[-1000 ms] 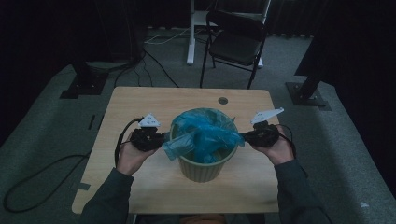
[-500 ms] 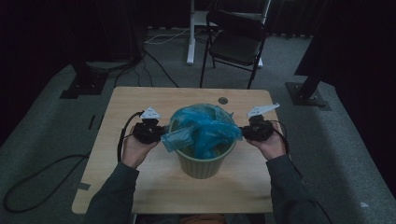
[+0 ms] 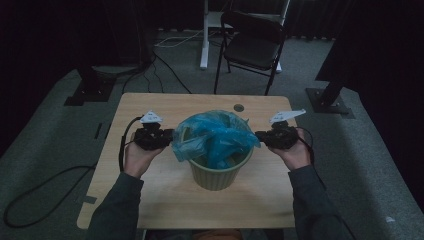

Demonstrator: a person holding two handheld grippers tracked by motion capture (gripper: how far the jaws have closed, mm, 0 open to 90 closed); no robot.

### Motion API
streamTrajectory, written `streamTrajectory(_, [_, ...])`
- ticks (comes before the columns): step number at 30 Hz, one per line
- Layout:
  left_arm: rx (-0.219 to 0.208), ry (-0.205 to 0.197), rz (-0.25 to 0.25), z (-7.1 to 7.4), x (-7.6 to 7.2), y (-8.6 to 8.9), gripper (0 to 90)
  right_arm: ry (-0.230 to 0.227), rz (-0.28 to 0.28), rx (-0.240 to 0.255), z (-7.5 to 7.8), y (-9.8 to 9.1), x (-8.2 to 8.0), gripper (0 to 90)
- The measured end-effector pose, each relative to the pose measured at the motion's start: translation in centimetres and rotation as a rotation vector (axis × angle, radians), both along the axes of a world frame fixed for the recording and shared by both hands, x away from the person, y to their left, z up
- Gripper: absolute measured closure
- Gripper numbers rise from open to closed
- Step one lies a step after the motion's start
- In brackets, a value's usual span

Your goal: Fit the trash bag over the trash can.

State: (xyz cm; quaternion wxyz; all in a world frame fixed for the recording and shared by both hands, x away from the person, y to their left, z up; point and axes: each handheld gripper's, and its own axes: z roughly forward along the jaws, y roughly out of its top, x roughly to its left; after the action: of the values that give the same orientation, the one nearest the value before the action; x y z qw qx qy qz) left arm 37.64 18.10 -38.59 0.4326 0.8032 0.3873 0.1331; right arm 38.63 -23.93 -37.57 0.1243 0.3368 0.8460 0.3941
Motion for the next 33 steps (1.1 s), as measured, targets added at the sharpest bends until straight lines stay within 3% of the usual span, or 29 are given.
streamTrajectory(5, [-0.011,-0.010,-0.012,0.5,-0.8,0.6,64.8,-0.013,0.013,-0.006,0.7,-0.6,-0.9,75.9])
streamTrajectory(9, [-0.005,-0.018,-0.061,0.4,-2.2,0.5,63.9,-0.009,0.040,-0.011,0.7,-0.6,-1.6,75.1])
streamTrajectory(16, [0.021,-0.032,-0.117,0.5,-4.0,-0.4,64.1,0.018,0.114,-0.017,0.5,-0.4,-3.5,72.6])
streamTrajectory(21, [0.009,-0.021,-0.138,0.5,-4.5,-0.4,64.3,0.044,0.166,-0.010,0.2,-0.1,-4.2,72.0])
streamTrajectory(32, [-0.002,-0.018,-0.121,0.5,-3.9,-0.5,65.1,0.026,0.134,-0.022,-0.2,0.8,-3.3,74.5])
streamTrajectory(33, [-0.002,-0.021,-0.106,0.5,-3.2,-0.7,65.4,0.020,0.118,-0.018,-0.2,0.9,-2.7,75.0])
